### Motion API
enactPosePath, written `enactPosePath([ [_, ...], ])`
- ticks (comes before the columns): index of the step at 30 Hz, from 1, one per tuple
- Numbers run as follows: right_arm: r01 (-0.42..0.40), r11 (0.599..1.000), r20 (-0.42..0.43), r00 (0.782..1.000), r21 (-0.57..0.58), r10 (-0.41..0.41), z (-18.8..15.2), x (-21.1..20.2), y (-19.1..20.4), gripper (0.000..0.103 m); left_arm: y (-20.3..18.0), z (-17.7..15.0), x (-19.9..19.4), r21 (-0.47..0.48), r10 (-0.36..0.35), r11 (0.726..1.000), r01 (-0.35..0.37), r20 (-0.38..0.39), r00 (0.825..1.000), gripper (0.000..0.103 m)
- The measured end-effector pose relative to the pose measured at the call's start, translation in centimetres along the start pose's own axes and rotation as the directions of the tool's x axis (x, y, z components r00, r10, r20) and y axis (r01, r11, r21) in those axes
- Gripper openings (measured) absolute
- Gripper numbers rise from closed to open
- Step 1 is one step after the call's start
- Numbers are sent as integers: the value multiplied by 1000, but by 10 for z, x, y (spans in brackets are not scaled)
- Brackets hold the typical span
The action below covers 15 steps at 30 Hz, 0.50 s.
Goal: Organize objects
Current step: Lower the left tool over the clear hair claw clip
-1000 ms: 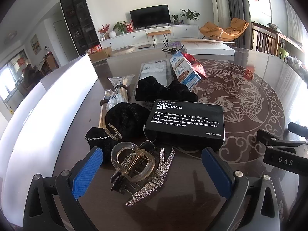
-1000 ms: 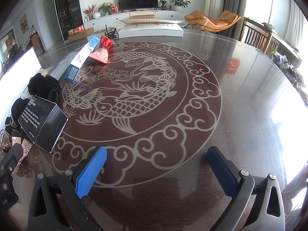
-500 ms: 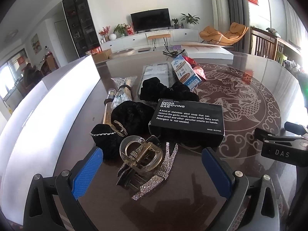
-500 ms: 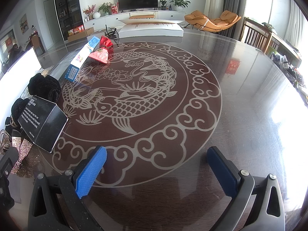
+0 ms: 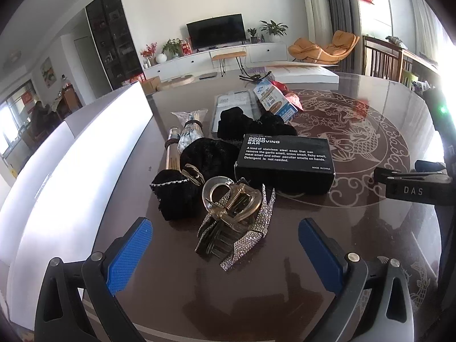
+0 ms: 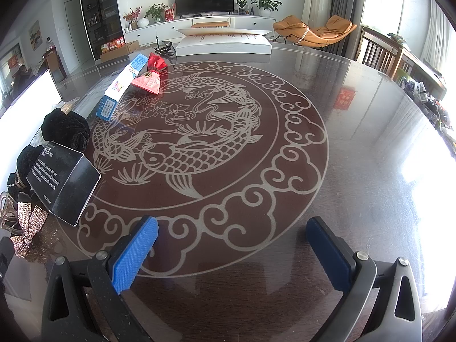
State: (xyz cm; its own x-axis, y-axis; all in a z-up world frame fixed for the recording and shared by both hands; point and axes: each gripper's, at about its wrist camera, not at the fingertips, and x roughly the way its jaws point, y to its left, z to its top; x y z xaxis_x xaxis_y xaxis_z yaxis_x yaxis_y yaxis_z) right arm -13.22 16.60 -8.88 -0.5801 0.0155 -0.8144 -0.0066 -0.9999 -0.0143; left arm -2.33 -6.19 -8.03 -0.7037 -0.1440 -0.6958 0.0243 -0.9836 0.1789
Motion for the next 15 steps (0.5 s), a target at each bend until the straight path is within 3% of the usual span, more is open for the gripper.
enactPosePath([
  [6, 0, 1000, 0, 1000, 0, 0, 0, 0, 0, 103, -10, -3, 7, 50, 6, 999, -3, -49, 999, 103],
  [15, 0, 1000, 0, 1000, 0, 0, 0, 0, 0, 103, -8, 0, 21, 41, 30, 999, -26, -92, 995, 103],
])
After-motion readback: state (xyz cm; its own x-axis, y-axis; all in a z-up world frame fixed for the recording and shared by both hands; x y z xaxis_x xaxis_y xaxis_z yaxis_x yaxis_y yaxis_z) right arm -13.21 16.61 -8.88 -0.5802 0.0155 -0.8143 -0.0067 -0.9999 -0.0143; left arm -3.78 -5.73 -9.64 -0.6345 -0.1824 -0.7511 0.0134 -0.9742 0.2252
